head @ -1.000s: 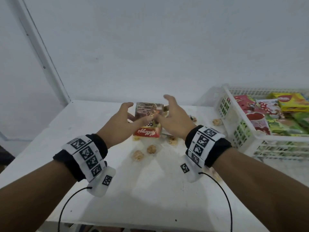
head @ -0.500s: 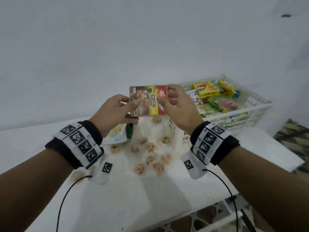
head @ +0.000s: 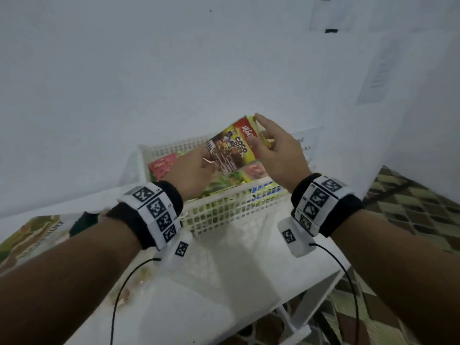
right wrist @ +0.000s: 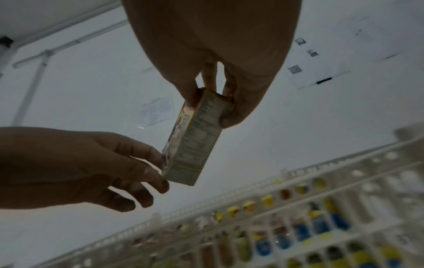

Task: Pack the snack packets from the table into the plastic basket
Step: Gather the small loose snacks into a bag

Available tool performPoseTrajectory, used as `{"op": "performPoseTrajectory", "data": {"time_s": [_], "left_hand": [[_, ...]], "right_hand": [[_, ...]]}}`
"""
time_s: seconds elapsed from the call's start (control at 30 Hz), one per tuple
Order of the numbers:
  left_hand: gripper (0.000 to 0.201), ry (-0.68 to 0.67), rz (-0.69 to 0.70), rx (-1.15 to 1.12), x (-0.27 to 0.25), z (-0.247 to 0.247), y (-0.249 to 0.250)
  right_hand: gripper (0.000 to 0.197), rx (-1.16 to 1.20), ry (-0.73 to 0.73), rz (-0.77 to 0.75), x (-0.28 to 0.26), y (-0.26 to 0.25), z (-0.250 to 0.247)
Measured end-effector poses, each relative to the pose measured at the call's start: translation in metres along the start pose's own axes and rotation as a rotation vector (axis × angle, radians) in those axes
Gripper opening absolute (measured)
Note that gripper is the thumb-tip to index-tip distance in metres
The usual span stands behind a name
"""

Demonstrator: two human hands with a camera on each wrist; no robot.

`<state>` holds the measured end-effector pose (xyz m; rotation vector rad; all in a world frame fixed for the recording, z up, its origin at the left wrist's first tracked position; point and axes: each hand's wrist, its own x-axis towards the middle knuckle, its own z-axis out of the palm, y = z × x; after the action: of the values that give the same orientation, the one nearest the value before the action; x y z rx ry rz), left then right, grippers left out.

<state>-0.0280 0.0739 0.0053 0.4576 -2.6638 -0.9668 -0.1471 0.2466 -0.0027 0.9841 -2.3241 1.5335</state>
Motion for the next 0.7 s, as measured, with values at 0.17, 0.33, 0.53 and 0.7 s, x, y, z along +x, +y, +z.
{"op": "performPoseTrajectory", "data": {"time_s": [0.17,0.33,0.53,0.7], "left_hand": [[0.037,-0.155,0.14,0.251,0.024,0.056,0.031],[0.046,-0.25,0.314,0.421,0.036,0.083,0.032],[0.045,-0.285,0.285,0.337,0.036,0.091,0.013],[0.043,-0.286,0.248,0.273,0.039,0.09,0.013]], "right_hand": [[0.051,-0.143,0.037,-0.067,0.023,0.046,-0.044],[0.049,-0.25,0.026,-0.055,0.041,0.081,-0.068],[0.044,-0.376,-0.016,-0.06,0.056,0.105,-0.068],[0.041,-0.474,-0.137,-0.009,0.063,0.12,-0.06]]}}
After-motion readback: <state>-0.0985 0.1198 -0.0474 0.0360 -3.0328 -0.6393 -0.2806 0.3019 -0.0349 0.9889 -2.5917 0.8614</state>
